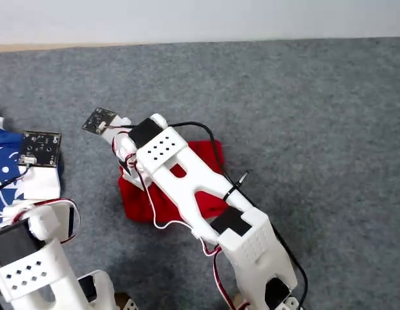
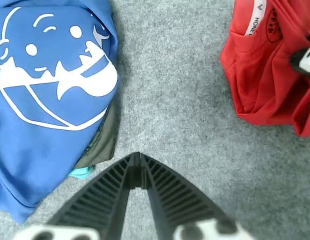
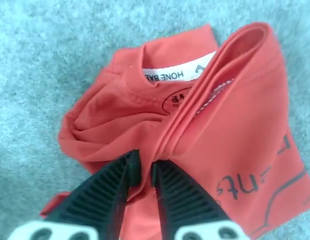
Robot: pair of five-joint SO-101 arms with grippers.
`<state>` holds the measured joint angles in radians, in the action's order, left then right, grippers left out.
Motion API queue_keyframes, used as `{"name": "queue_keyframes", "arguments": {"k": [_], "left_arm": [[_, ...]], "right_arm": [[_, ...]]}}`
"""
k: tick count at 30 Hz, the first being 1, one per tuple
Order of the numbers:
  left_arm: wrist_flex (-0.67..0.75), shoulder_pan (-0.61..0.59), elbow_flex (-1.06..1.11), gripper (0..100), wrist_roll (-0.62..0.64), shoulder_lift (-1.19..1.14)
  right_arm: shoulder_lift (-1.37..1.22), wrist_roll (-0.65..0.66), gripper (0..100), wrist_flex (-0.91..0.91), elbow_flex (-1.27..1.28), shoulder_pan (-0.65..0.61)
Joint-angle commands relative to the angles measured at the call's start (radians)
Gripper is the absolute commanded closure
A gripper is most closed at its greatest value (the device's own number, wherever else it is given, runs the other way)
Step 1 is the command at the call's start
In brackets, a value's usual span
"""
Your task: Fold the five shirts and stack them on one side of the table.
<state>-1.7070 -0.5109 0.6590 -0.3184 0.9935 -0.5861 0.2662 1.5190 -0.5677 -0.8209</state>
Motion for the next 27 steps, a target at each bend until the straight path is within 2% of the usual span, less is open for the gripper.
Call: {"name": "queue_keyframes", "arguments": {"k": [1, 16, 18, 23, 27], "left_arm": [[0.006, -0.006, -0.012, 100, 0.006, 0.012], [0.008, -0.006, -0.012, 100, 0.006, 0.012], [0.008, -0.006, -0.012, 100, 0.006, 0.012], [0.009, -0.006, -0.010, 100, 0.006, 0.012], [0.009, -0.006, -0.008, 100, 0.006, 0.012]], "right_arm": [[0.013, 0.003, 98.8, -0.021, -0.052, -0.022], [-0.016, 0.003, 98.0, -0.062, -0.052, -0.045], [-0.010, 0.003, 94.6, -0.045, -0.052, -0.047], [0.028, -0.005, 78.6, -0.016, -0.054, -0.047], [0.090, -0.005, 77.8, -0.015, -0.054, -0.047]]}}
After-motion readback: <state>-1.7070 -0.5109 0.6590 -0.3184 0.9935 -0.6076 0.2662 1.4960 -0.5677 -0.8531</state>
